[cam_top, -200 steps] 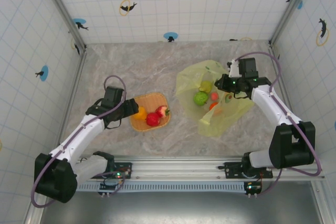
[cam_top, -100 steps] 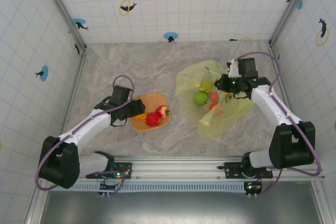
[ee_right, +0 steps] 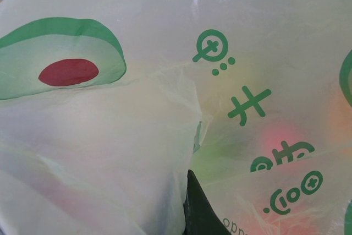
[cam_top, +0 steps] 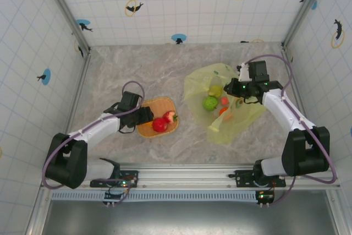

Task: Place the fruits into the plastic bag

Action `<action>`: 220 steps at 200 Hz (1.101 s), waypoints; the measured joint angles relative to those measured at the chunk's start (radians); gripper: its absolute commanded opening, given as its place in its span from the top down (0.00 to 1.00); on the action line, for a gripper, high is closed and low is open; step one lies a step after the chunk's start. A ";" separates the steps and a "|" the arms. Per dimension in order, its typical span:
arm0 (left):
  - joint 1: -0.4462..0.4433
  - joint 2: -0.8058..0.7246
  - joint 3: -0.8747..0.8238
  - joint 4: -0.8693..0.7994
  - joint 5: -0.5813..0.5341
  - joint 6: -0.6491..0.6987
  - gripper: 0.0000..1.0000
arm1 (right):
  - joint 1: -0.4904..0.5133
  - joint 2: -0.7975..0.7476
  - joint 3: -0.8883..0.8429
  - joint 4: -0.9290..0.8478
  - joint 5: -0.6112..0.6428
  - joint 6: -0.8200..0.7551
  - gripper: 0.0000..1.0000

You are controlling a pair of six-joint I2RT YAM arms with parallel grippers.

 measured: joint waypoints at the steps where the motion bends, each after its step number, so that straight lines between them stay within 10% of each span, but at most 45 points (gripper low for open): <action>1: 0.000 0.000 0.000 0.001 0.000 0.000 0.25 | 0.000 0.000 0.000 0.000 0.000 0.001 1.00; 140: -0.004 -0.139 0.054 -0.056 -0.328 0.034 0.43 | 0.006 0.004 0.000 0.000 0.006 0.003 1.00; 220: -0.050 -0.262 0.204 -0.069 -0.304 0.039 0.45 | 0.011 0.037 0.002 0.001 0.007 0.008 1.00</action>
